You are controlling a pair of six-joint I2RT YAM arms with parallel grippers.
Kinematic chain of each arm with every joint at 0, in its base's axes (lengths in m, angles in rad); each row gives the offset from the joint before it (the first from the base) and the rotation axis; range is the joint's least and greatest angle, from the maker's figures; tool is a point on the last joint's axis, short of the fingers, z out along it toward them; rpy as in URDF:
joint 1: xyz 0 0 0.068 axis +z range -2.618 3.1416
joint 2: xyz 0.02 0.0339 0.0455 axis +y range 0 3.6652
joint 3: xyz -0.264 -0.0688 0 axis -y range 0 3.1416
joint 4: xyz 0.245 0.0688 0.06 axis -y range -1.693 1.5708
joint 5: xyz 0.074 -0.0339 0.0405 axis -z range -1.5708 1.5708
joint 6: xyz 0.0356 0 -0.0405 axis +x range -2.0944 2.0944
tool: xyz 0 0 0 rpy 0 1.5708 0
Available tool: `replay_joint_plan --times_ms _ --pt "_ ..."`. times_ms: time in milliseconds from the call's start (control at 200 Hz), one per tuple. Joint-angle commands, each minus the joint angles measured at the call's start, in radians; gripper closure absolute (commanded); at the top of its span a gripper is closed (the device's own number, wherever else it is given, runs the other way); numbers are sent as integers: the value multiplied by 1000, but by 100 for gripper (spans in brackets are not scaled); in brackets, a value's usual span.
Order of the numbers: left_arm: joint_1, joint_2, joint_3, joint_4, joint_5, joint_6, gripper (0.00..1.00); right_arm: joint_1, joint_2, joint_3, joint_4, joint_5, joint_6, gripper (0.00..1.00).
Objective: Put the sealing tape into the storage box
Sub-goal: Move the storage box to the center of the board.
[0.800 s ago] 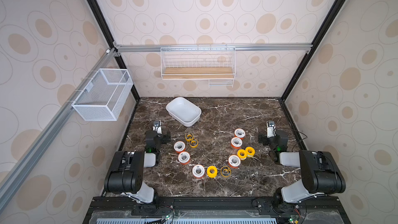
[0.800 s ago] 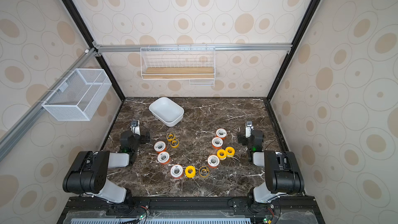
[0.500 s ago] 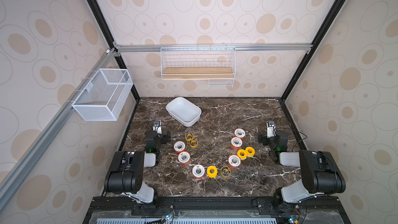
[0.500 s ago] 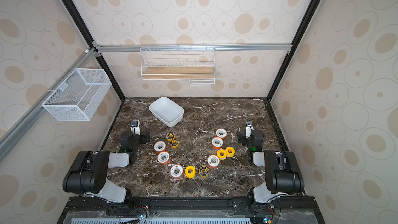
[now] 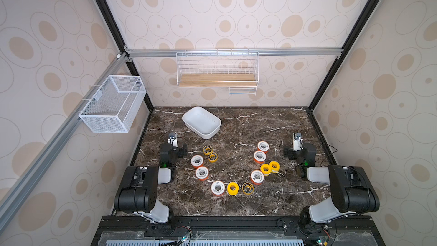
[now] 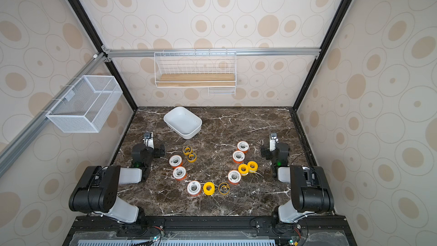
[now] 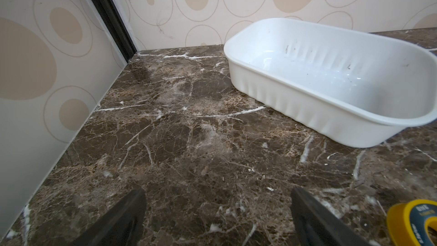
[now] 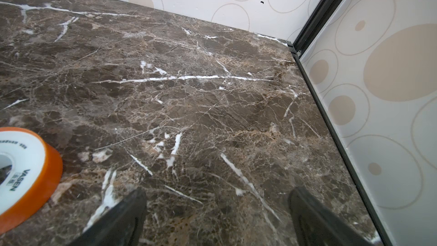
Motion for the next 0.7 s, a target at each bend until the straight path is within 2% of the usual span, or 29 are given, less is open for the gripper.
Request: replay_joint_plan --times_ms 0,90,255,361,456,596,696 --pt "10 2 4 21 5 13 1 -5 8 13 -6 3 8 0" --pt "10 -31 7 -14 10 14 1 -5 -6 28 -39 58 27 0" --pt "10 -140 8 -113 -111 -41 1 -3 -97 69 -200 118 60 0" --pt "11 -207 46 -255 -199 -102 1 -5 -141 98 -294 119 74 0" --pt "10 -257 126 -471 -302 -225 1 -3 -188 144 -426 101 113 0" --pt "10 -299 202 -666 -316 -332 1 2 -254 163 -497 58 184 0" --pt "10 -331 212 -720 -295 -378 1 3 -280 241 -669 18 254 0"
